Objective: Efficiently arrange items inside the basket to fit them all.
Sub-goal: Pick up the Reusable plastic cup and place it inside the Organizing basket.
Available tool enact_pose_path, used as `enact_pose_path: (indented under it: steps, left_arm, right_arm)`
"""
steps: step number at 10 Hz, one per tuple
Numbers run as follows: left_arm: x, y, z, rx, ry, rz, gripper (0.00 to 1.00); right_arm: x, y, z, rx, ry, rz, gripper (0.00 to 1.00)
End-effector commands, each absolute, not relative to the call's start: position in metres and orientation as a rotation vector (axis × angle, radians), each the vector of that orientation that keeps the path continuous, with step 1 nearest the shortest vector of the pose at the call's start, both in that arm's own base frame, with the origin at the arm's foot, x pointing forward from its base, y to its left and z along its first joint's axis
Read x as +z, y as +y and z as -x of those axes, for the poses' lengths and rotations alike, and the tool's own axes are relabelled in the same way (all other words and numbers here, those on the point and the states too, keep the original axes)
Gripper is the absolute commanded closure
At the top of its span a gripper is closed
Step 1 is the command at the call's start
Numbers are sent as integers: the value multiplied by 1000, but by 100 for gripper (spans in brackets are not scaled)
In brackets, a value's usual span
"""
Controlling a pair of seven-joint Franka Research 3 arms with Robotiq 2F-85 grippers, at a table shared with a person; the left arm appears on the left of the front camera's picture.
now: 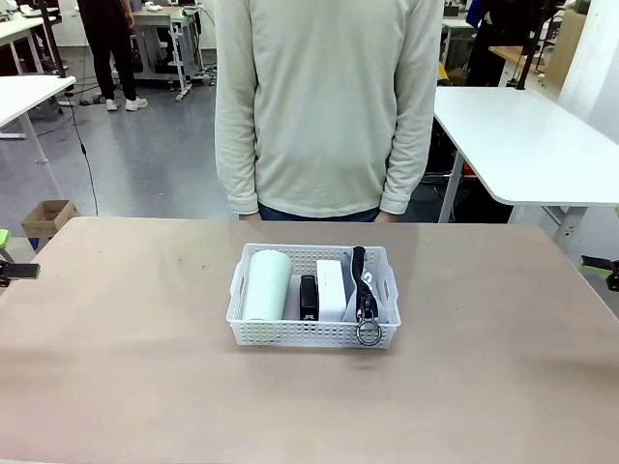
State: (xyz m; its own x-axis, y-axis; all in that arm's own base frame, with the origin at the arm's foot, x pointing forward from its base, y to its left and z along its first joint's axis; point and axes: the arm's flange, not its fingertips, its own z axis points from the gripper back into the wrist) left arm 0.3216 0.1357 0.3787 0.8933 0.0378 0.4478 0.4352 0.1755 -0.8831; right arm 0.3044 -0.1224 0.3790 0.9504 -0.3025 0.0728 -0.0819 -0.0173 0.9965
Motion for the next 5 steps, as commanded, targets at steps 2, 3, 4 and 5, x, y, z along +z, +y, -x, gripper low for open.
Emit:
enact_pose_path:
  steps: [2,3,4,5]
  left_arm:
    - [379,136,-318,-307,-409,1368,0]
    - [379,136,-318,-307,-409,1368,0]
    - [379,136,-318,-307,-409,1368,0]
    - [379,136,-318,-307,-409,1368,0]
  right_arm:
    - [382,-123,-300,-193,-272,-1590,0]
    - [382,-123,-300,-193,-272,-1590,0]
    - [382,-123,-300,-193,-272,-1590,0]
    - [382,-123,-300,-193,-272,-1590,0]
